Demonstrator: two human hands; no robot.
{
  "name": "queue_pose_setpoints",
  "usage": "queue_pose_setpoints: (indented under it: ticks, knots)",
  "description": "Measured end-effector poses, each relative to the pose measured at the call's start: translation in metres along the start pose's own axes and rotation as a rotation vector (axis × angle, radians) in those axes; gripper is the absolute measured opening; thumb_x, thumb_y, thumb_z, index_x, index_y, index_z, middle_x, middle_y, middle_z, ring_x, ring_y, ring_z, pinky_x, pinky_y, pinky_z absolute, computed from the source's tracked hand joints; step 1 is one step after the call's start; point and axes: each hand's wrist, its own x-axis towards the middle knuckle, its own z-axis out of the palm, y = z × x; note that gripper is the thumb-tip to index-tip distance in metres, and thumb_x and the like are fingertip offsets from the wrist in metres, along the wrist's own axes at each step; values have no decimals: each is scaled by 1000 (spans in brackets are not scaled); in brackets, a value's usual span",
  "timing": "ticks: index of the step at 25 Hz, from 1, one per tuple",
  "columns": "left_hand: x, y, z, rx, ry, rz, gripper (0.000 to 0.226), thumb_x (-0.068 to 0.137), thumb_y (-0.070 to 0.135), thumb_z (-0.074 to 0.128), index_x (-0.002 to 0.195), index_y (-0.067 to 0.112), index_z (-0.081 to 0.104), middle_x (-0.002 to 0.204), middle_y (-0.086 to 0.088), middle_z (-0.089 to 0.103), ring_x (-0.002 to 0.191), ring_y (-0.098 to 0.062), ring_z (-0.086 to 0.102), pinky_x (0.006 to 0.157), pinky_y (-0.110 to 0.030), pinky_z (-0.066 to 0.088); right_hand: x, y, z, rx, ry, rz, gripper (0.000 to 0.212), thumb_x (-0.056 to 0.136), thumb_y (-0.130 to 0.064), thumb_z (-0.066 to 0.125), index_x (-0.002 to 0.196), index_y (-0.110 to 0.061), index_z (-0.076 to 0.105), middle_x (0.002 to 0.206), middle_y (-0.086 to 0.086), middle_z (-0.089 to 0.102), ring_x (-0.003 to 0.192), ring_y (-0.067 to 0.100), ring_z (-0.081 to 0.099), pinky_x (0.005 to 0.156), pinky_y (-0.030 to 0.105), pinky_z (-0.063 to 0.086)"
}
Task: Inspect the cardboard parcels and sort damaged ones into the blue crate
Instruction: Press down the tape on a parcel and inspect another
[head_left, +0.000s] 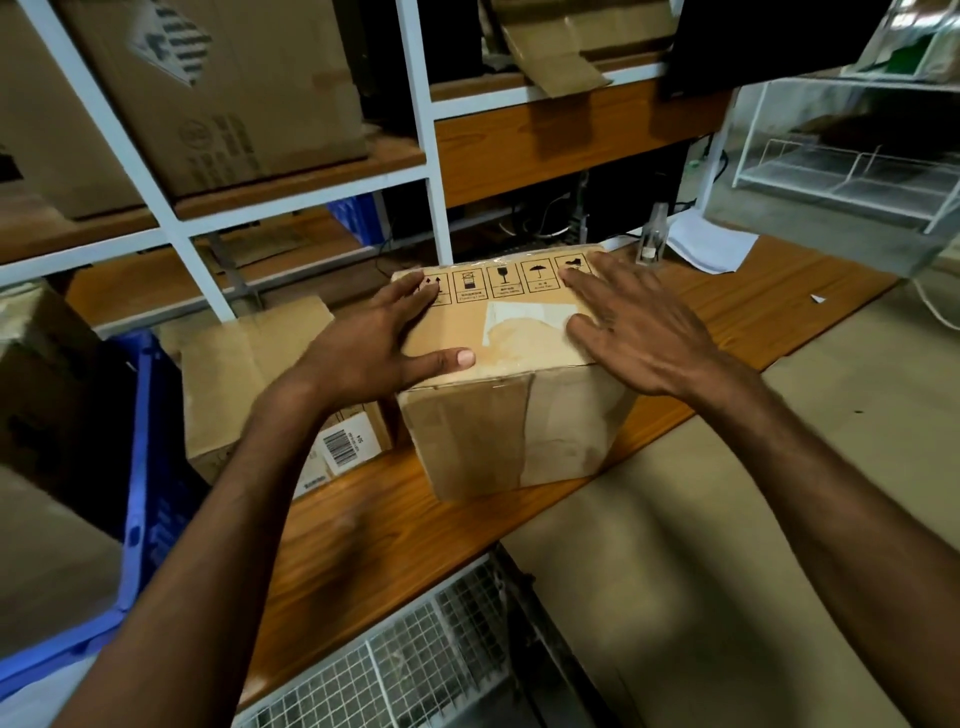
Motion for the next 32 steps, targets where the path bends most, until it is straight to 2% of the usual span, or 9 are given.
queue_pose_setpoints:
  ticks: [5, 8, 11, 14, 17, 20, 24, 27, 32]
  knots:
    - [-62, 5, 83, -731, 489, -57, 83, 90, 84, 39, 157, 35, 32, 151, 37, 37, 130, 12, 46, 93, -12, 49, -59, -9, 48, 738, 463, 217, 69, 97, -61, 51, 150, -18, 43, 139, -9, 57, 117, -16, 53, 85, 3, 43]
    - [-69, 18, 111, -751, 539, -59, 84, 91, 83, 40, 162, 43, 18, 149, 41, 36, 133, 17, 41, 102, -14, 45, -77, -18, 52, 838, 533, 210, 78, 91, -73, 49, 146, -19, 40, 125, -27, 57, 107, -17, 59, 78, 7, 49]
    - [-46, 32, 82, -692, 627, -160, 69, 99, 71, 42, 160, 42, 28, 125, 34, 54, 105, 28, 50, 85, -20, 50, -61, -15, 18, 732, 560, 135, 60, 97, -60, 54, 146, -28, 45, 121, -34, 57, 100, -18, 59, 80, 12, 50]
    - [-20, 42, 56, -555, 662, -243, 59, 102, 71, 35, 150, 36, 43, 104, 20, 64, 91, 7, 64, 76, -25, 53, -40, -10, -1, 532, 657, 173, 49, 102, -57, 52, 144, -32, 53, 104, -18, 68, 79, -5, 61, 74, 30, 51]
    - [-6, 47, 67, -334, 574, -238, 43, 103, 71, 32, 122, 35, 47, 110, 6, 65, 90, -18, 66, 80, -37, 56, -32, 2, 10, 425, 623, 284, 46, 102, -57, 50, 141, -33, 53, 112, -6, 71, 94, 20, 67, 78, 37, 51]
    - [7, 53, 75, -243, 556, -176, 40, 106, 63, 36, 120, 30, 54, 117, 3, 62, 103, -20, 63, 75, -26, 45, -28, 15, 23, 353, 609, 357, 48, 105, -58, 42, 146, -34, 46, 118, 3, 71, 102, 29, 66, 81, 40, 50]
    - [26, 57, 67, -92, 520, 133, 38, 111, 39, 37, 133, 21, 62, 144, -4, 59, 142, -24, 45, 117, -55, 33, -35, 12, 40, 125, 666, 200, 45, 108, -36, 47, 150, -21, 45, 157, 9, 39, 140, 28, 45, 104, 40, 47]
    - [33, 77, 65, -152, 462, 151, 35, 109, 37, 32, 121, 22, 61, 118, -2, 66, 123, -19, 55, 120, -55, 27, -46, 7, 60, -73, 658, 102, 47, 108, -31, 46, 152, -14, 46, 161, 15, 33, 153, 31, 25, 119, 52, 32]
    - [30, 80, 75, -180, 598, 64, 26, 109, 42, 36, 100, 24, 53, 88, 4, 51, 82, -13, 41, 88, -36, 34, -53, 0, 73, -167, 643, 51, 52, 108, -36, 42, 155, -13, 44, 163, 11, 38, 155, 29, 27, 124, 56, 21]
